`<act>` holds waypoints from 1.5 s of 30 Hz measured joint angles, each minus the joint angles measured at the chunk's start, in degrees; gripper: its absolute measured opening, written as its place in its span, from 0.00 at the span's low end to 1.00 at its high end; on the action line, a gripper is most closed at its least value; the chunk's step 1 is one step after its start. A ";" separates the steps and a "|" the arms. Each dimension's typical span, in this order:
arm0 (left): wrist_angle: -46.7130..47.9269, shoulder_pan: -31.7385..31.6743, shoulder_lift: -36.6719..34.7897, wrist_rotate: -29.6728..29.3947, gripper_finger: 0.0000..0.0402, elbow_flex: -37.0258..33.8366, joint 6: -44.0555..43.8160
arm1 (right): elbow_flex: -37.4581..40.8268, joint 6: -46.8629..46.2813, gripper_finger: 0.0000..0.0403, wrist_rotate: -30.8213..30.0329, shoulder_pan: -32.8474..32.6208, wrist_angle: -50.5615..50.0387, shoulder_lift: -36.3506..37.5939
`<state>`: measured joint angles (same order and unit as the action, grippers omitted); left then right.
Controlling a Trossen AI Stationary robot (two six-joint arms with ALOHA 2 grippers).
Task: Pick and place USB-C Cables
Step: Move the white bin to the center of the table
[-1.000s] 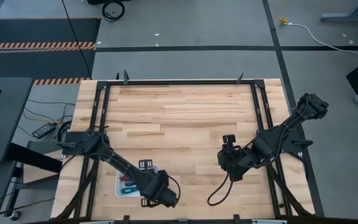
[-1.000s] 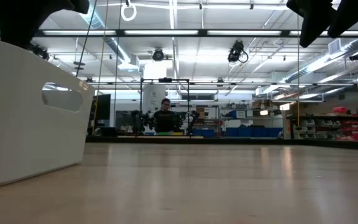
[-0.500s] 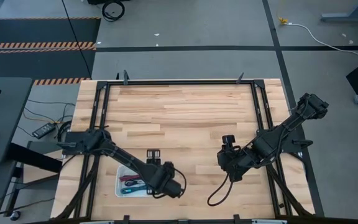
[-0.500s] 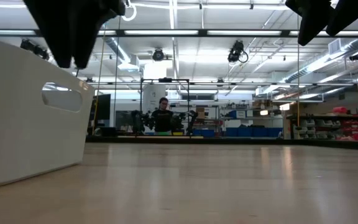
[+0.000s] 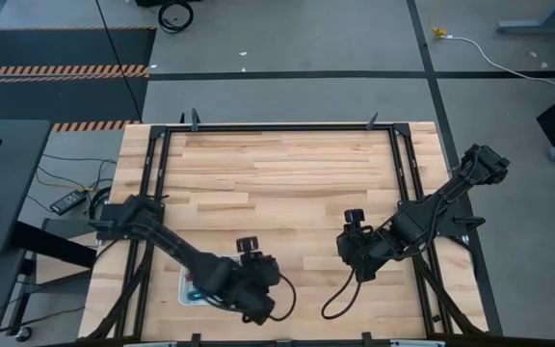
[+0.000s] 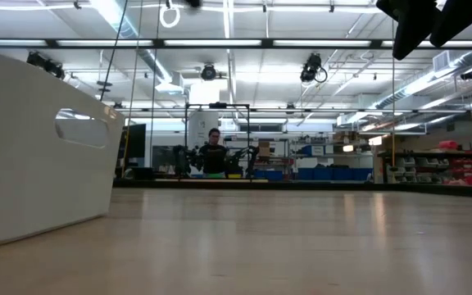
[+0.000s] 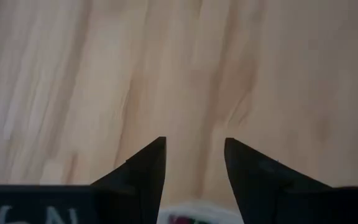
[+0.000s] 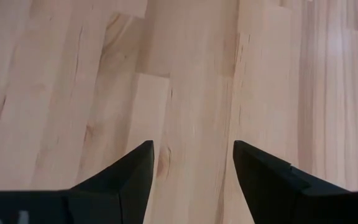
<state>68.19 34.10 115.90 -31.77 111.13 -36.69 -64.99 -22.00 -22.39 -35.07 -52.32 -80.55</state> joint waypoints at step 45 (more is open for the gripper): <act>-47.73 -0.80 -8.88 31.68 0.43 -8.50 35.24 | 0.00 -1.00 0.56 1.45 -0.44 -0.08 0.00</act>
<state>20.46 33.30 107.02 -0.09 102.63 -1.45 -64.99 -23.00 -20.94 -35.51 -52.40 -80.55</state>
